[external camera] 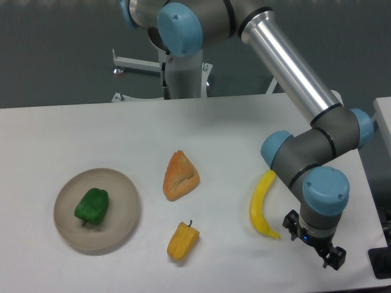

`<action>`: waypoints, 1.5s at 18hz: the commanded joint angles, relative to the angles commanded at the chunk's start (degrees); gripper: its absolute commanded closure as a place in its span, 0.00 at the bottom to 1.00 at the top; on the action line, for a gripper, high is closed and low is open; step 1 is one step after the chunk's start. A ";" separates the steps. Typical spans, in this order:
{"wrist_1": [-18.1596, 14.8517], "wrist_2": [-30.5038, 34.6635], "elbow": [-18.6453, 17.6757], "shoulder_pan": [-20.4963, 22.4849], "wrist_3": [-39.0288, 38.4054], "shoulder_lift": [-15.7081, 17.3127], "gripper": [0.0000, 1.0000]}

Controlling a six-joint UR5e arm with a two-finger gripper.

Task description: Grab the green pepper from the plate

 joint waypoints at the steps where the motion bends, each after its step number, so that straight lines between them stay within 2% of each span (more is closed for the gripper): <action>1: 0.09 0.00 -0.35 0.00 0.00 0.09 0.00; 5: -0.09 -1.14 -0.79 0.00 -0.09 1.14 0.00; 9: -0.35 -2.28 -3.42 0.00 -0.17 3.51 0.00; 15: -0.53 -4.65 -10.27 -0.78 -2.28 9.22 0.00; 18: -3.06 -6.15 -12.39 -1.67 -5.26 12.21 0.00; 21: -5.01 -8.34 -15.28 -3.51 -10.70 15.54 0.00; 25: -4.75 -15.97 -21.78 -5.97 -25.62 20.55 0.00; 27: -4.66 -18.54 -24.25 -7.72 -30.57 22.05 0.00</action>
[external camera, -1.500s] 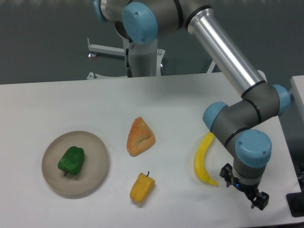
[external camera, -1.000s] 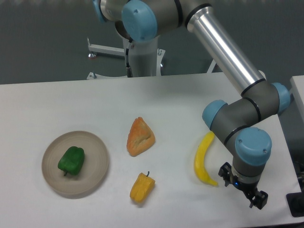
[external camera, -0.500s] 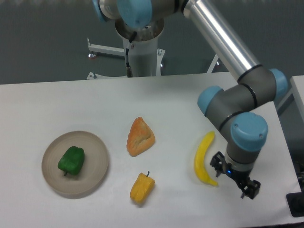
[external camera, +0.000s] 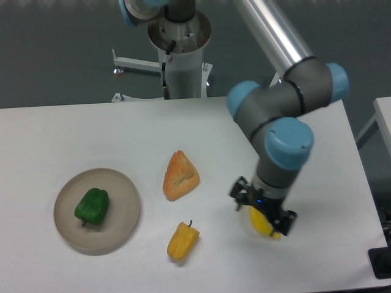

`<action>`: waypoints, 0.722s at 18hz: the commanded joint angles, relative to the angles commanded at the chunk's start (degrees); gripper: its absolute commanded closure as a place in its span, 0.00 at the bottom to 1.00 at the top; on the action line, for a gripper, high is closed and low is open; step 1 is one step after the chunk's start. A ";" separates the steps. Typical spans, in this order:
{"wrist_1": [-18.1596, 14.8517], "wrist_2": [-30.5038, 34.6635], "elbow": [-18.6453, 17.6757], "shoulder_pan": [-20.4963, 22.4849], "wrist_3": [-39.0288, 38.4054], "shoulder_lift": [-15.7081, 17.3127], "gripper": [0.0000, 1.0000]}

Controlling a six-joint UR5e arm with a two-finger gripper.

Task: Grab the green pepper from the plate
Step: 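Move the gripper over the table to above the green pepper on the plate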

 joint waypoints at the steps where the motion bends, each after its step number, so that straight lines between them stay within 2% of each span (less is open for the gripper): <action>1: 0.17 -0.10 -1.49 -1.14 -1.41 0.62 0.00; 5: 0.53 -0.01 -5.10 -5.80 -10.37 1.59 0.00; 10: 6.32 -2.37 -8.88 -10.99 -20.57 2.37 0.00; 13: 6.68 -3.52 -10.12 -13.10 -22.34 2.47 0.00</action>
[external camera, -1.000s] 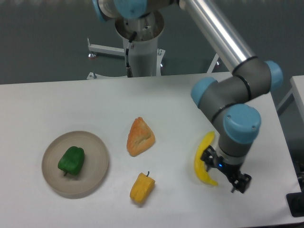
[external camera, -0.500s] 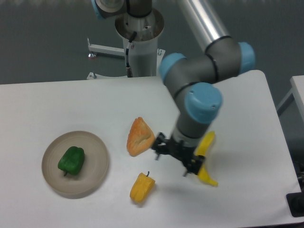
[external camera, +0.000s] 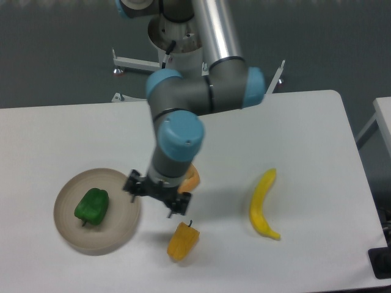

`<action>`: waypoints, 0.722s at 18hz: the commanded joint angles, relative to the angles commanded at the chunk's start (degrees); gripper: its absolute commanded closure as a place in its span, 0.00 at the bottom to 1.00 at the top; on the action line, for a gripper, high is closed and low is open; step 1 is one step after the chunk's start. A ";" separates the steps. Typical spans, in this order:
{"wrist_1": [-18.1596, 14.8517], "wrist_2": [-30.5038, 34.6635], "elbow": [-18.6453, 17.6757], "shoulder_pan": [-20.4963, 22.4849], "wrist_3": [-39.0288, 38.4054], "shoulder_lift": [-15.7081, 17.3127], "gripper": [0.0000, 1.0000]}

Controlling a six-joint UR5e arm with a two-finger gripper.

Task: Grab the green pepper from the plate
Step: 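Move the gripper over the table to above the green pepper on the plate, then lower the open gripper around the green pepper and close on it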

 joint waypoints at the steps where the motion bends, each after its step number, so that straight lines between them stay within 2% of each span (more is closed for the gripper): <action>1: 0.17 0.00 -0.44 -0.53 -0.53 0.00 0.00; 5: 1.40 0.09 -0.97 -3.25 -1.23 -0.17 0.00; 13: 7.99 0.70 -4.74 -5.46 -2.20 -0.62 0.00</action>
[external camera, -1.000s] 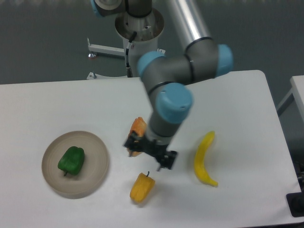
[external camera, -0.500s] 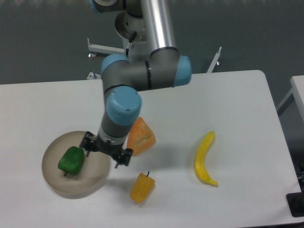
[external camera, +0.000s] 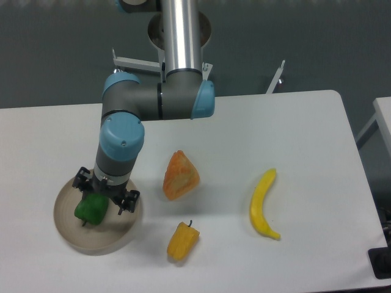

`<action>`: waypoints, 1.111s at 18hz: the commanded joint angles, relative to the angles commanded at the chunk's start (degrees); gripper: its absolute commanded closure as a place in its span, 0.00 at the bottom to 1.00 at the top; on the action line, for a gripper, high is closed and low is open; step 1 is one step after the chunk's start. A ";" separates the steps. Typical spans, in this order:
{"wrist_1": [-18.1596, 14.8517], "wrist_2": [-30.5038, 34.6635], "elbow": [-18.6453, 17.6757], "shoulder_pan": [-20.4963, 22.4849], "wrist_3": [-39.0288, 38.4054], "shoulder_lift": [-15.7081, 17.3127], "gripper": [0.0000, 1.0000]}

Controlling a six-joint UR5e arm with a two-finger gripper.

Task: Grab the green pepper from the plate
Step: 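Lower the open gripper around the green pepper and close on it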

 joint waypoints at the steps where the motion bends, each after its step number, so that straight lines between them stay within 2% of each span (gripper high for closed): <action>1: 0.62 0.00 -0.53 -0.09 0.09 0.00 0.00; 7: 1.50 2.81 -1.68 -2.37 0.26 -0.79 0.00; 20: 1.94 3.16 -3.17 -3.25 0.17 -1.05 0.00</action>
